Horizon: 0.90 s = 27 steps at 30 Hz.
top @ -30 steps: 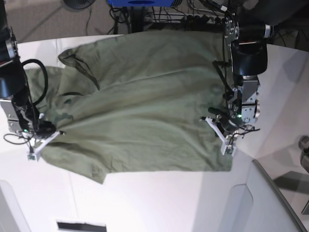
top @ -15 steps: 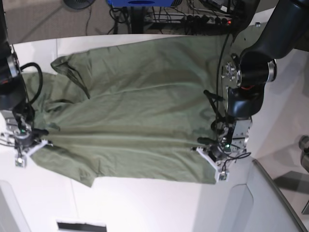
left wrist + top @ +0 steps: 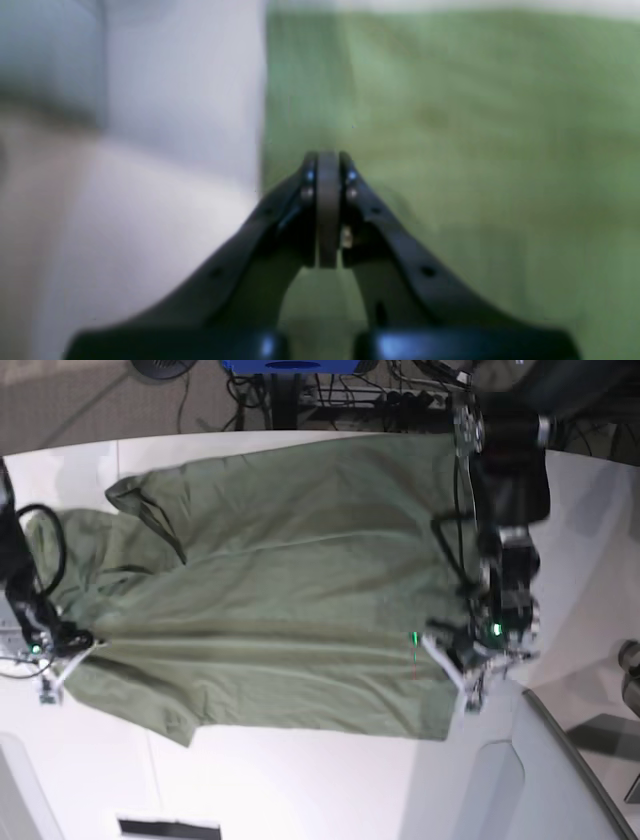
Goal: Layout the t-shirt on the table in an organized manner, then fold the t-shirt properly
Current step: 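Drag the held shirt with both grippers to straighten it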
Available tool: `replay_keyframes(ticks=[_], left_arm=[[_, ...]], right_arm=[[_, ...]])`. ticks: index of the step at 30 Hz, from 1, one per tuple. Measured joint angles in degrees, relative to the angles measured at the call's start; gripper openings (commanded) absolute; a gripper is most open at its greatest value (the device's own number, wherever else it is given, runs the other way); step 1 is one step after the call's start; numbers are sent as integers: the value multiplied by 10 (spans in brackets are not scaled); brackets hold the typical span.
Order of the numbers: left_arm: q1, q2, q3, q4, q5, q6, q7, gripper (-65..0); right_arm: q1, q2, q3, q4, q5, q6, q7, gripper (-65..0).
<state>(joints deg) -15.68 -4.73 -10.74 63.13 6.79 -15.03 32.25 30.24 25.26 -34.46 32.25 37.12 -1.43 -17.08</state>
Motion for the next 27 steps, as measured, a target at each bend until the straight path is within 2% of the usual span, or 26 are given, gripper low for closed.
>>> replay_keyframes(ticks=[1,6,9,11,14,16,19,22,24,27], left_arm=[[32,3,0,36,-2,-1,19,-650],[121,7,2,142,-8,-3,7,-650],[159,6,1,168,-6,-2,6,-650],[171,6,1,168,-6,-3,13,-650],[176,6,1,169,-4,-2,11,-650],[182,5,1,169,-4,-2,8,-650],[187,6,0,159,-4,-2,9,-650],[185,7,0,132,-4,-2,6,-650],[183,7,0,109,-7,-2,-5,-650],[166,5,-1,84,-9,-2,-16,-650]], right_arm=[[-29,2,27,52,-2,2,-13,-644],[-107,12,149,235,-5,0,-126,-644],[-133,15,210,313,-43,-2,-193,-644],[-146,2,238,338,-52,-2,-257,-644],[-177,-38,292,346,-73,3,-284,-644],[-193,-56,320,340,-93,2,-287,-644],[-191,-64,335,308,-136,-2,-283,-644],[-184,-71,335,262,-153,0,-274,-644],[-183,-75,335,236,-152,3,-239,-644],[-155,-73,335,185,-147,6,-217,-644]])
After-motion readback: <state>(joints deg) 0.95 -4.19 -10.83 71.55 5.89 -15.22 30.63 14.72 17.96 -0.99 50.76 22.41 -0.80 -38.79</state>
